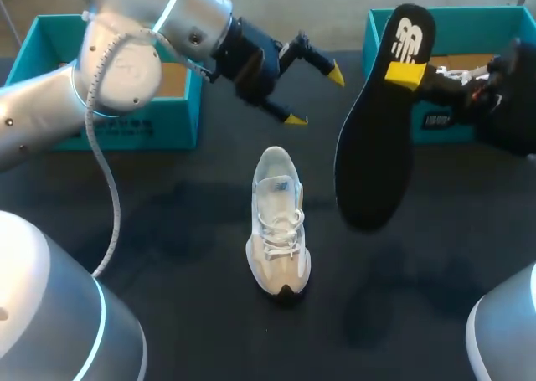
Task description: Take the shoe out of the shoebox, open the shoe tongue, remove and reinsert the insole, then place the shoe into the shoebox
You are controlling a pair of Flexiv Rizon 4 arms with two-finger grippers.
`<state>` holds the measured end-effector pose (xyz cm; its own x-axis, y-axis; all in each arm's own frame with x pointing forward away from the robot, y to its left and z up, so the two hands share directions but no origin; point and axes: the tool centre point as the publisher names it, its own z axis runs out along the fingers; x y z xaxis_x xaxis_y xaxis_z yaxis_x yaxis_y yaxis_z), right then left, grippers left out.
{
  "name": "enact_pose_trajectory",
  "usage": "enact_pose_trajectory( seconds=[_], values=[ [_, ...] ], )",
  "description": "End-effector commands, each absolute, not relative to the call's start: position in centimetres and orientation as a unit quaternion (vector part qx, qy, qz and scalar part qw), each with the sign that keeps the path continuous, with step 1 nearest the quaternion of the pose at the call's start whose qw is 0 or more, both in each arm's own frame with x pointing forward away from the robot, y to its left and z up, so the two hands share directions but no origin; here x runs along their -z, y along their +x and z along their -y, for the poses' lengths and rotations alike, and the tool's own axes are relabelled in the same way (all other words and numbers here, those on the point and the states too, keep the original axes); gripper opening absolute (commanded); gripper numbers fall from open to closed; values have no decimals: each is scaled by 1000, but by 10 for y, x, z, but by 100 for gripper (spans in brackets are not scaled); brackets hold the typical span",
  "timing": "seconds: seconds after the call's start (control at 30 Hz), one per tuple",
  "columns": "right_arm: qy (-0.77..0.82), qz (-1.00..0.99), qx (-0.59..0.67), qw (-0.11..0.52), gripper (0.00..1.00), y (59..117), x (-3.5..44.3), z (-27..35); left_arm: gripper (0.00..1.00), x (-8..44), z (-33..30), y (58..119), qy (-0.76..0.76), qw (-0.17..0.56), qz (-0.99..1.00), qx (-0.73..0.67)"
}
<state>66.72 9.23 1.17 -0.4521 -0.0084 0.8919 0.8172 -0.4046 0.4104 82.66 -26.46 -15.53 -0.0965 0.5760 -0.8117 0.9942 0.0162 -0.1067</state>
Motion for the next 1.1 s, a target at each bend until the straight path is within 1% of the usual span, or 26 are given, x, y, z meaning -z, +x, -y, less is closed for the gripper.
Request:
enact_pose_trajectory(
  seconds=[0.03,0.3,0.37,0.4,0.6,0.9,1.1],
  values=[
    [-455,435,720,293,0,685,-24,-102,100,153,262,818,588,339,-630,378],
    [-512,375,686,355,0,726,-23,-95,100,132,256,822,585,396,-580,405],
    [-524,382,675,353,0,737,-21,-91,100,126,253,822,578,411,-573,409],
    [-518,397,684,328,0,743,-24,-89,100,122,252,821,570,416,-572,417],
    [-518,397,684,328,0,743,-24,-89,100,98,250,823,542,455,-548,445],
    [-518,397,684,328,0,743,-24,-89,100,90,246,820,535,495,-509,458],
    [-548,408,640,351,0,775,0,-75,100,79,236,819,522,499,-496,482]
  ],
)
